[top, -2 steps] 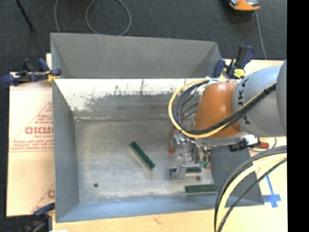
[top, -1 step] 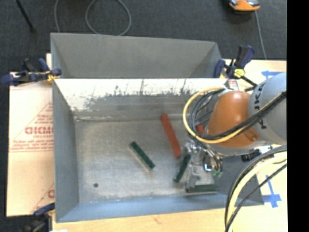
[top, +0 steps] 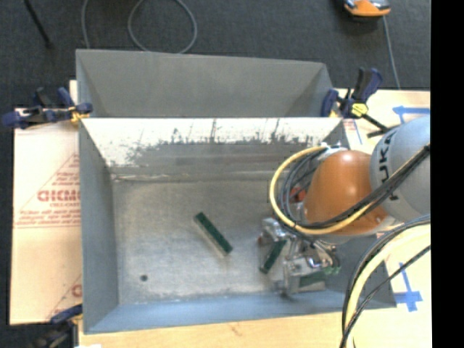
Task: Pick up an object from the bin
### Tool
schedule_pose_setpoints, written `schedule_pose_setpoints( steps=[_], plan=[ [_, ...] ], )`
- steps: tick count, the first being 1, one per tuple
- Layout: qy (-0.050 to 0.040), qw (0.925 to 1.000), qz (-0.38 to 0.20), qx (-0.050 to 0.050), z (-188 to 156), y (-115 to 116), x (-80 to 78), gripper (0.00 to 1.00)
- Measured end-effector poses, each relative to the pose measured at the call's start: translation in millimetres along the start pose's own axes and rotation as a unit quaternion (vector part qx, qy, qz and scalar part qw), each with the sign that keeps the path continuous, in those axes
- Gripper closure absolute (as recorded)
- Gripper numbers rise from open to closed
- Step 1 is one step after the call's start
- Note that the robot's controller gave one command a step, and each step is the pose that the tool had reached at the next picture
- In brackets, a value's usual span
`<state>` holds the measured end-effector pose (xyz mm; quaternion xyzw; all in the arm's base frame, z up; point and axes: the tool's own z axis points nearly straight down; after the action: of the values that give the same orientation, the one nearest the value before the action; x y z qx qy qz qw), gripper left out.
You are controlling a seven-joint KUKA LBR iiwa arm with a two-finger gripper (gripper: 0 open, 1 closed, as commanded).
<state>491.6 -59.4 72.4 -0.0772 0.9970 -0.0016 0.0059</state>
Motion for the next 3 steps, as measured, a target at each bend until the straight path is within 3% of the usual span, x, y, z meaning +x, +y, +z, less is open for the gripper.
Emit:
schedule_pose_setpoints(
  steps=[1, 2, 3],
  plan=[
    [-0.0006, 1.0, 0.001, 0.0, -1, 0, -0.4, 1.0],
    [0.0025, 1.0, 0.002, -0.001, 1, 1, 1.3, 0.0],
    [0.0019, 0.9998, 0.022, 0.0, 1, -68, 2.9, 0.0]
  ],
)
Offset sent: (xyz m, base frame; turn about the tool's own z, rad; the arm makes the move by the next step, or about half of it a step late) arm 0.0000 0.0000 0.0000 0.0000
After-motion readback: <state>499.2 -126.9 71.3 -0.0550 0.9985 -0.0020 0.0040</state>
